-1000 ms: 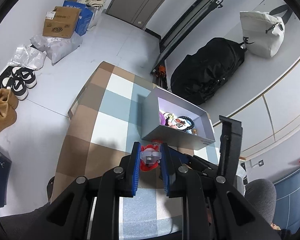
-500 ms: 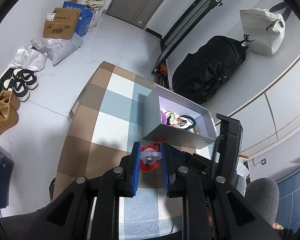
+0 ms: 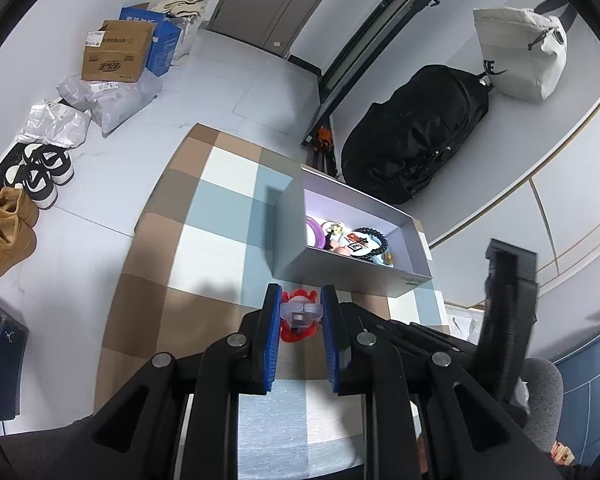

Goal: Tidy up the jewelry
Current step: 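Grasp the second red-capped pacifier with the right tool while the left tool holds the first, then carry both pacifiers into the box and open both tools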

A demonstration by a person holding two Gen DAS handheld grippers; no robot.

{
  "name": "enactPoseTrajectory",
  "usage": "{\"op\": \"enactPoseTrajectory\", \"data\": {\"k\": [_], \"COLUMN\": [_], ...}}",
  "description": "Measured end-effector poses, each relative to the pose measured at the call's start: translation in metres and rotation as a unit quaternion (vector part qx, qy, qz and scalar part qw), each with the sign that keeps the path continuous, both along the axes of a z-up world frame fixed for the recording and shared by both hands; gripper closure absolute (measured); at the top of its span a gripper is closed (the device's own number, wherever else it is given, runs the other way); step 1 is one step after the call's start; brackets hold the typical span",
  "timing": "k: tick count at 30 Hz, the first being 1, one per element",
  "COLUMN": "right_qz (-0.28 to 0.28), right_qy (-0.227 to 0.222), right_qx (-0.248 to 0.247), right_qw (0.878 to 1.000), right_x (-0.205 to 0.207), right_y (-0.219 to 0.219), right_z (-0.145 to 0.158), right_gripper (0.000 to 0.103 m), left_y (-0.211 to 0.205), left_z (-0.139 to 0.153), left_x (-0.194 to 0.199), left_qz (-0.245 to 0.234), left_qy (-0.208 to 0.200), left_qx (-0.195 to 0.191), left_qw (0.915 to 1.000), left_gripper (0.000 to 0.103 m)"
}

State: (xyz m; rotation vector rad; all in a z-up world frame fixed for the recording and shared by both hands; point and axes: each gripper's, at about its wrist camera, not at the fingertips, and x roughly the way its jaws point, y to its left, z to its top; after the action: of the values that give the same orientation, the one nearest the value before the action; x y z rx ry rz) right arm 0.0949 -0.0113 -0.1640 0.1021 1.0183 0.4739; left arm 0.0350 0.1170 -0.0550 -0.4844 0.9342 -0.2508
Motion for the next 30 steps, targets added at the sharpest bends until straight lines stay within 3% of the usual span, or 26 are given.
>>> {"op": "enactPoseTrajectory", "data": {"k": [8, 12, 15, 16, 21, 23, 25, 30], "right_qz": [-0.010, -0.003, 0.004, 0.007, 0.035, 0.042, 0.040, 0.037], "right_qy": [0.016, 0.023, 0.027, 0.029, 0.017, 0.013, 0.004, 0.011], "right_qx": [0.019, 0.023, 0.016, 0.017, -0.014, -0.031, -0.040, -0.030], "right_qw": [1.000, 0.999, 0.999, 0.999, 0.999, 0.999, 0.998, 0.999], "right_x": [-0.003, -0.003, -0.001, -0.001, -0.003, -0.004, -0.005, -0.002], "right_y": [-0.019, -0.016, -0.008, -0.006, 0.014, 0.020, 0.021, 0.010], "right_z": [-0.005, -0.005, -0.010, -0.012, -0.020, -0.023, -0.024, -0.022], "right_gripper": [0.101, 0.095, 0.056, 0.055, 0.057, 0.064, 0.079, 0.084], "left_y": [-0.006, -0.006, -0.006, -0.006, -0.007, -0.007, -0.007, -0.013], "left_z": [0.000, -0.002, -0.004, -0.004, -0.005, -0.005, -0.004, -0.004], "left_x": [0.000, 0.002, 0.003, 0.003, 0.004, 0.004, 0.006, 0.015], "left_qz": [0.007, 0.011, 0.011, 0.011, 0.010, 0.011, 0.015, 0.016], "left_qy": [0.006, 0.011, 0.016, 0.017, 0.019, 0.021, 0.022, 0.021], "left_qx": [-0.004, 0.000, -0.001, -0.001, 0.000, 0.002, 0.000, 0.004], "left_qw": [0.9999, 0.9999, 0.9998, 0.9998, 0.9998, 0.9997, 0.9997, 0.9997], "left_gripper": [0.089, 0.089, 0.089, 0.089, 0.089, 0.089, 0.089, 0.089]}}
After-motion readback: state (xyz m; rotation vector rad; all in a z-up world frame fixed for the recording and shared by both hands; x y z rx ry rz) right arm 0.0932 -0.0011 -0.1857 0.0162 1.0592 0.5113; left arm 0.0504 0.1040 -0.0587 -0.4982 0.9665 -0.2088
